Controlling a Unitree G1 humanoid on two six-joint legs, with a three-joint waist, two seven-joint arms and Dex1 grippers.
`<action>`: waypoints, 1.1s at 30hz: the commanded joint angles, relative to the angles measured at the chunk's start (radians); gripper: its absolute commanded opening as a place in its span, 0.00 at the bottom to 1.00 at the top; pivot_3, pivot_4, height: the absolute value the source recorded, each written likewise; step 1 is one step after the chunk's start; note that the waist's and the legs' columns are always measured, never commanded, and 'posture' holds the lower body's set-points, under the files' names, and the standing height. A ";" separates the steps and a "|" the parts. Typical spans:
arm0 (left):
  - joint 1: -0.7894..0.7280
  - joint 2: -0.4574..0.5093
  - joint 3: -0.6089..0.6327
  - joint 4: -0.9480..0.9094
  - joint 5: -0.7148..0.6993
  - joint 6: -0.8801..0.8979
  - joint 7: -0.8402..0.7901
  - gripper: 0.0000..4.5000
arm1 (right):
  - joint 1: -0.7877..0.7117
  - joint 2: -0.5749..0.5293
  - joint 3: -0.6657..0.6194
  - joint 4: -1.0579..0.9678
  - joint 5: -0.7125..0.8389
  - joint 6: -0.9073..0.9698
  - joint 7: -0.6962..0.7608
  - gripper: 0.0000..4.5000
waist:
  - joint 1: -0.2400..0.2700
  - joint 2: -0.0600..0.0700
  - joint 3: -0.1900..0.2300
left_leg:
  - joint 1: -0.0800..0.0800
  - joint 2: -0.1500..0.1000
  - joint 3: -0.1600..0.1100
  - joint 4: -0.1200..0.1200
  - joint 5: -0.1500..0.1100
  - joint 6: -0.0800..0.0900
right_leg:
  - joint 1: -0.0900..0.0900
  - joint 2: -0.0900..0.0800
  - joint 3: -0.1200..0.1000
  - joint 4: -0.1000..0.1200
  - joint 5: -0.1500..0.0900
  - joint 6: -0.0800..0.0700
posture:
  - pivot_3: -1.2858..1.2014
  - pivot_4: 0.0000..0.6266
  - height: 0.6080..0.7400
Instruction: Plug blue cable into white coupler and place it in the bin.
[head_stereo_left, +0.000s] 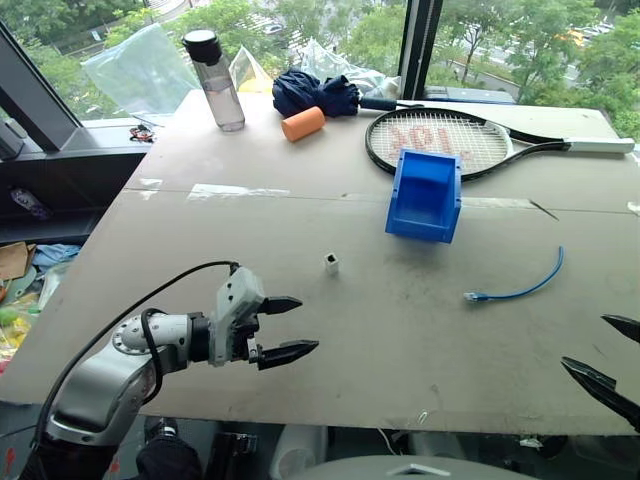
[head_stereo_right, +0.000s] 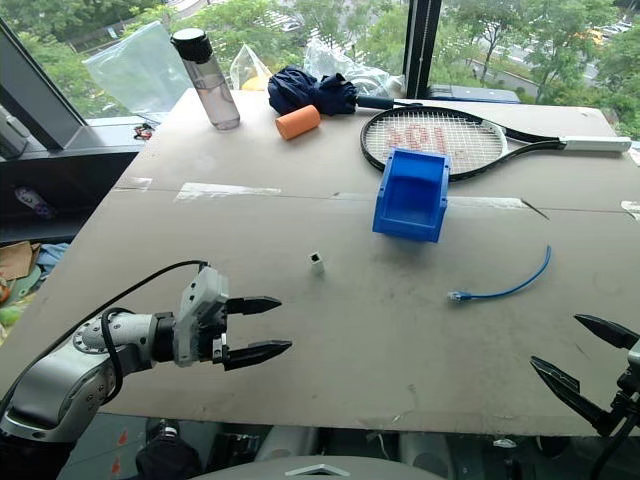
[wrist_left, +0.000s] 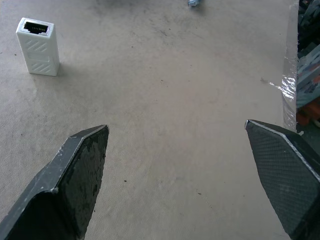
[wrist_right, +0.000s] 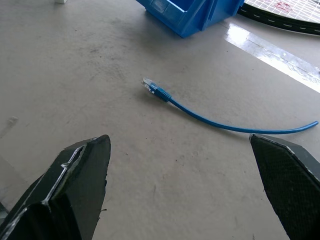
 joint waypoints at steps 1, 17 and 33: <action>-0.030 -0.008 0.020 -0.065 -0.043 0.006 0.014 0.98 | -0.051 -0.021 0.035 -0.063 0.041 0.061 -0.058 1.00 | 0.000 0.000 0.000 | 0.000 0.000 0.000 0.000 0.000 0.000 | 0.000 0.000 0.000 0.000 0.000 0.000 | 0.52 0.24 1.00; -0.203 -0.099 -0.125 -0.231 -0.117 0.098 0.110 0.98 | -0.635 -0.387 0.631 0.052 -0.071 0.492 -0.188 1.00 | -0.001 -0.004 0.000 | 0.000 -0.005 0.003 0.003 0.000 0.001 | 0.002 0.003 0.000 0.001 0.003 -0.005 | 0.52 0.24 1.00; -0.226 -0.098 -0.165 -0.204 -0.056 0.033 0.078 1.00 | -1.130 -0.403 0.971 0.279 -0.149 0.732 -0.051 0.59 | 0.000 -0.003 0.001 | -0.001 -0.005 0.002 0.004 0.000 0.001 | 0.002 0.003 -0.001 0.001 0.003 -0.005 | 0.52 0.24 1.00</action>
